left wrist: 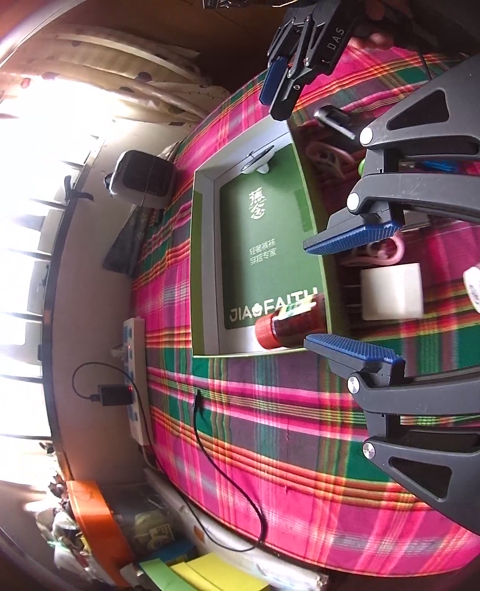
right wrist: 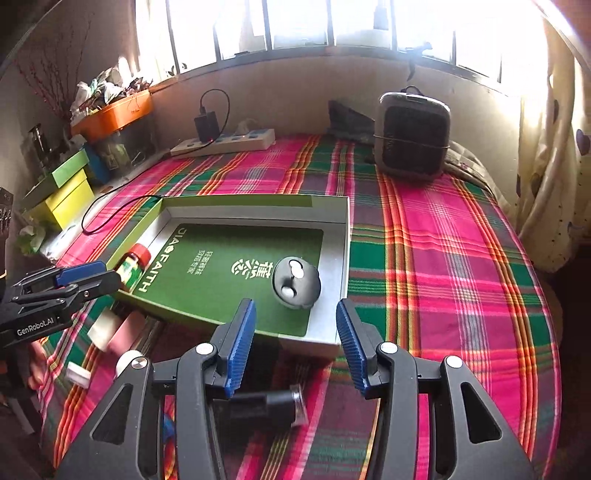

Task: Organize rigid objects
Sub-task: 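Open left gripper releasing the jar in the box while right gripper releases the disc, then grasp the white cream jar with left gripper while right gripper grasps the black cylindrical holder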

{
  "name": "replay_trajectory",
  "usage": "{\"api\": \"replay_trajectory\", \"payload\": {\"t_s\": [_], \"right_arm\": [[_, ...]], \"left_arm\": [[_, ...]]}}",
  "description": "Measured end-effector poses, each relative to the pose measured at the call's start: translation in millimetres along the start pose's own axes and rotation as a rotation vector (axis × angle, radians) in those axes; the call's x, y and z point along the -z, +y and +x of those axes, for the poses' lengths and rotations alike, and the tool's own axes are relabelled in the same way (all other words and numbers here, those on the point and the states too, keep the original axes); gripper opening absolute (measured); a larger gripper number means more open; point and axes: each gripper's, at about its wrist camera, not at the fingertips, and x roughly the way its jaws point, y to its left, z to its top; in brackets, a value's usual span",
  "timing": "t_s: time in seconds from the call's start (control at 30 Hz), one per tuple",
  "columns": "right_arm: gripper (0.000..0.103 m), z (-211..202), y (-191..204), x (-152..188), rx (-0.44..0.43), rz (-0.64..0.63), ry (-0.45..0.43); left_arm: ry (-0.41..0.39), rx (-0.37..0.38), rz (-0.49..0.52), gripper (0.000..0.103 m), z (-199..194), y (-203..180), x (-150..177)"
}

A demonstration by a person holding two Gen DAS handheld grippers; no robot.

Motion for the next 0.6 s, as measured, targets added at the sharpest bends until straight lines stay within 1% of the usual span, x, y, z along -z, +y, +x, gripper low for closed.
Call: {"api": "replay_trajectory", "payload": {"t_s": [0.1, 0.17, 0.33, 0.6], "right_arm": [[0.047, -5.6, 0.2, 3.6, 0.001, 0.001, -0.011], [0.047, -9.2, -0.2, 5.2, -0.002, 0.010, -0.020], [0.047, -16.5, 1.1, 13.7, -0.003, 0.010, -0.024], [0.047, -23.0, 3.6, 28.3, -0.002, 0.028, -0.020]], "left_arm": [[-0.001, -0.001, -0.011, 0.045, -4.0, 0.6, 1.5], [-0.012, 0.014, -0.013, 0.045, -9.2, 0.2, 3.1], [-0.036, 0.011, -0.008, 0.045, -22.2, -0.5, 10.2], [-0.023, 0.001, -0.028, 0.045, -30.2, 8.5, 30.0]]}}
